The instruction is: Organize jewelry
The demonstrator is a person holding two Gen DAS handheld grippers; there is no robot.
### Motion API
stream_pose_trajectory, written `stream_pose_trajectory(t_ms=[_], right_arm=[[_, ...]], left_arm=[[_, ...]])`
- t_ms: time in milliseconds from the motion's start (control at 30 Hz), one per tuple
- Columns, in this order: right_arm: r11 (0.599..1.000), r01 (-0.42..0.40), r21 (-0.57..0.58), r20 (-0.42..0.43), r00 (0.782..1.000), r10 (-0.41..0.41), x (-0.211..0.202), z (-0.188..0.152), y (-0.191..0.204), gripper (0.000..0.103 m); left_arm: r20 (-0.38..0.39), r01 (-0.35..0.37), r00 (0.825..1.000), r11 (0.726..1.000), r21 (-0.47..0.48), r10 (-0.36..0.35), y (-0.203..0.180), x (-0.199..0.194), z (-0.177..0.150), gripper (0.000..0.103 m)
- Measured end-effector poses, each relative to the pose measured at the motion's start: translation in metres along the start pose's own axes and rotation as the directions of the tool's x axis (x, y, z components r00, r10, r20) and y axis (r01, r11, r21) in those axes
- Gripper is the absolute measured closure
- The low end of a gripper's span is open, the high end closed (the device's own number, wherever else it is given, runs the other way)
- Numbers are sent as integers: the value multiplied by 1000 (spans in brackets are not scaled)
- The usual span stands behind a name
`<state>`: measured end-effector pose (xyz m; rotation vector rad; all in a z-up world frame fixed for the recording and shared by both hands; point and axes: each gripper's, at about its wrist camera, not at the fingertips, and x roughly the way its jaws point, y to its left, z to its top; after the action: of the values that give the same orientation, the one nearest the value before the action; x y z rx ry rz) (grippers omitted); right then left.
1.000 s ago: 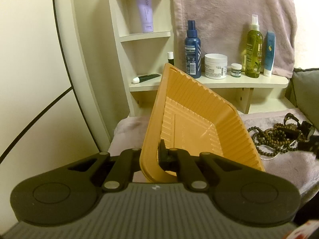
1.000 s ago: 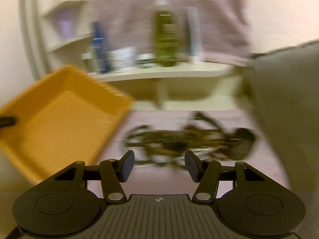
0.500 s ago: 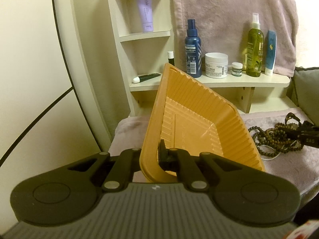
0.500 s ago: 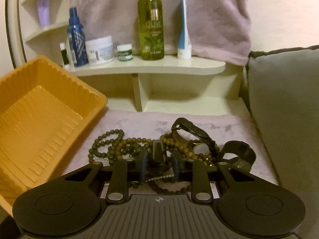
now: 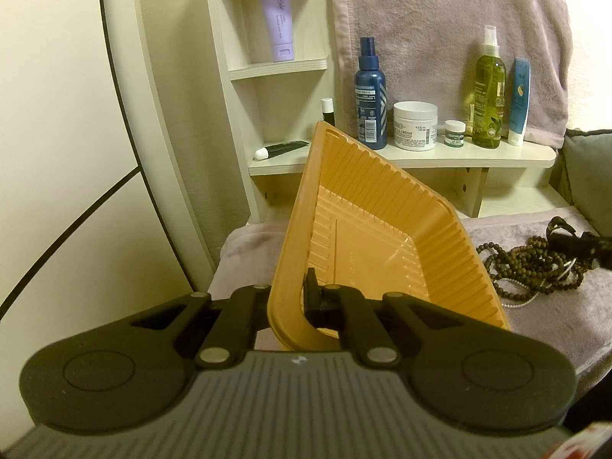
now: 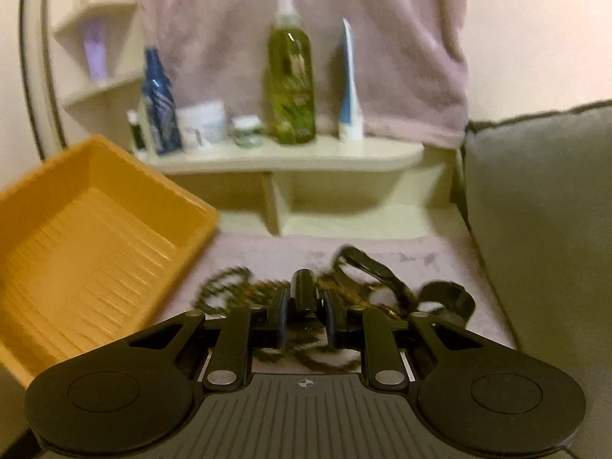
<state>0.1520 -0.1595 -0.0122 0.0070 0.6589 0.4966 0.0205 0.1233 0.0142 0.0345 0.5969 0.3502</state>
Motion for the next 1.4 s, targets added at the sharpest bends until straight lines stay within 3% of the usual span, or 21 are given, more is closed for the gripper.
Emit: stream_pose_trajectory(t_ms=[133, 300, 467, 700, 833, 1067, 1333, 1400], right_arm=[[989, -145, 19, 21, 989, 144, -15, 8, 21, 84], [946, -324, -6, -37, 946, 323, -8, 6, 67, 84], [935, -351, -48, -111, 932, 344, 10, -8, 102, 84], [922, -386, -39, -128, 917, 378, 16, -18, 108, 82], [940, -340, -16, -79, 938, 337, 6, -12, 93, 74], [992, -123, 31, -68, 990, 125, 1, -18, 35, 73], [992, 97, 75, -43, 995, -94, -4, -22, -34, 73], [988, 140, 71, -38, 990, -138, -4, -23, -44, 68]], left_arm=[[2, 1, 1000, 1000, -1, -1, 0, 0, 0, 98], [8, 3, 1000, 1000, 3, -3, 0, -1, 0, 98], [7, 6, 1000, 1000, -6, -6, 2, -1, -1, 98], [11, 14, 1000, 1000, -13, -14, 3, -2, -1, 98], [13, 16, 1000, 1000, -16, -16, 4, -2, -1, 98], [13, 16, 1000, 1000, -16, -16, 4, -2, -2, 98], [12, 15, 1000, 1000, -16, -15, 4, -1, -2, 98], [10, 13, 1000, 1000, -17, -13, 4, -1, -2, 98]])
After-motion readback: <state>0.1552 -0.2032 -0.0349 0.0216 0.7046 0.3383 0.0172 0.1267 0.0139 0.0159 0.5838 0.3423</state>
